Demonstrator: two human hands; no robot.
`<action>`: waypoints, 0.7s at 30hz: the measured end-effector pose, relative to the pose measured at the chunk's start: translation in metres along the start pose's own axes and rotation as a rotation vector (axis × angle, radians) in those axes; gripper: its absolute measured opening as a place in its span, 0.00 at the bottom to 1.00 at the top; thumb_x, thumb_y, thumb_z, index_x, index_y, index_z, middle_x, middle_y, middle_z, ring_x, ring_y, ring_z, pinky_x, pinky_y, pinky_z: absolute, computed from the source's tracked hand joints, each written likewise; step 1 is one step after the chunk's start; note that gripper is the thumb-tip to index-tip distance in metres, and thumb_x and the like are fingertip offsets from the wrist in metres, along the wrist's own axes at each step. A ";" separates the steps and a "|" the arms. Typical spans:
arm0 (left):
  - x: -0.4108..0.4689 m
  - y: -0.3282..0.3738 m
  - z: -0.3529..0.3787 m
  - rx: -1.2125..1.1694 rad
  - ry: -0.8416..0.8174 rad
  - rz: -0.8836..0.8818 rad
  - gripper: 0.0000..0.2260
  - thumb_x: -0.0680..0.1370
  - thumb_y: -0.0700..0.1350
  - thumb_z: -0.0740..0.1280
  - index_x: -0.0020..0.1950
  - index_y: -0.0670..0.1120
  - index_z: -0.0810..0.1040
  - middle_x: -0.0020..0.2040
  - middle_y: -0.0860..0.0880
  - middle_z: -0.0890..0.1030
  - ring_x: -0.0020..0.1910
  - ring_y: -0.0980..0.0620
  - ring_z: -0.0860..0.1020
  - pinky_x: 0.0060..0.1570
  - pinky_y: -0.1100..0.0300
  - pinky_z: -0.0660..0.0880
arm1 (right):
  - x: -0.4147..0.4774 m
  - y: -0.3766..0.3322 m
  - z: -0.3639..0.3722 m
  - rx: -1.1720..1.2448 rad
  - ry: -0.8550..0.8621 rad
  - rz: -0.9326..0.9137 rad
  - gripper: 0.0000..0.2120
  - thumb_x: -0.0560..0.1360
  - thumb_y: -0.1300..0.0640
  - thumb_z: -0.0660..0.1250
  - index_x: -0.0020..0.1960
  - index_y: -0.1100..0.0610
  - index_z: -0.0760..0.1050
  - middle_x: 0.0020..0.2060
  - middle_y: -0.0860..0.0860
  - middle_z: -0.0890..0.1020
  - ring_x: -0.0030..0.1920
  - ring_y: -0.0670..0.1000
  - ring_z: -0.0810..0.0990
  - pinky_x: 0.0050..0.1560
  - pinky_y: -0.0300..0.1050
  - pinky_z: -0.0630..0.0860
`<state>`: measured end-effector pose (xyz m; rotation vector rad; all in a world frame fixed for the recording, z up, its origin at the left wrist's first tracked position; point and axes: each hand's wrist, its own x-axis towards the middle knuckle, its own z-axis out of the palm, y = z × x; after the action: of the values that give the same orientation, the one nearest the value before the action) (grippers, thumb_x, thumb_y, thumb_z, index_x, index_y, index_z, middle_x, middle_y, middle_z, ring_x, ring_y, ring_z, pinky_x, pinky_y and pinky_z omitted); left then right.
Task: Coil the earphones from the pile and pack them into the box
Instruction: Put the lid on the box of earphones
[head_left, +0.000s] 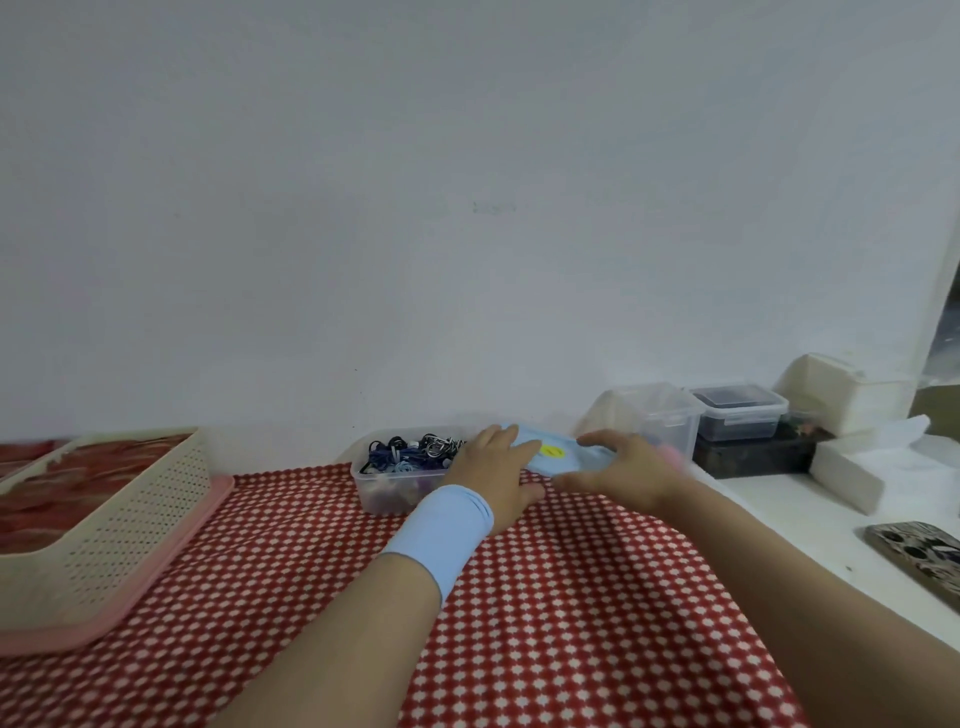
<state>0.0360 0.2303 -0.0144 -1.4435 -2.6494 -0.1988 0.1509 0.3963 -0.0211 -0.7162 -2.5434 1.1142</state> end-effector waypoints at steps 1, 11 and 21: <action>0.000 -0.004 -0.006 -0.013 0.043 0.003 0.26 0.82 0.59 0.56 0.79 0.56 0.58 0.81 0.49 0.53 0.80 0.48 0.48 0.77 0.48 0.48 | 0.002 -0.004 -0.001 0.018 0.017 -0.019 0.40 0.58 0.33 0.79 0.66 0.45 0.75 0.66 0.49 0.75 0.59 0.49 0.76 0.57 0.43 0.70; -0.028 -0.101 -0.029 -0.148 0.127 -0.223 0.20 0.83 0.52 0.59 0.76 0.55 0.67 0.80 0.46 0.57 0.79 0.46 0.53 0.77 0.53 0.50 | 0.037 -0.088 0.060 -0.016 -0.040 -0.238 0.33 0.66 0.39 0.79 0.67 0.48 0.75 0.71 0.50 0.68 0.70 0.51 0.69 0.65 0.43 0.66; -0.043 -0.150 0.002 -0.169 0.031 -0.271 0.21 0.83 0.57 0.57 0.76 0.59 0.64 0.80 0.44 0.56 0.79 0.45 0.51 0.76 0.53 0.49 | 0.065 -0.101 0.110 -0.150 -0.165 -0.229 0.32 0.67 0.40 0.78 0.68 0.45 0.75 0.77 0.50 0.60 0.76 0.51 0.62 0.76 0.46 0.58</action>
<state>-0.0673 0.1143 -0.0324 -1.1043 -2.8534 -0.4758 0.0159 0.3052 -0.0164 -0.3647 -2.7850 0.9502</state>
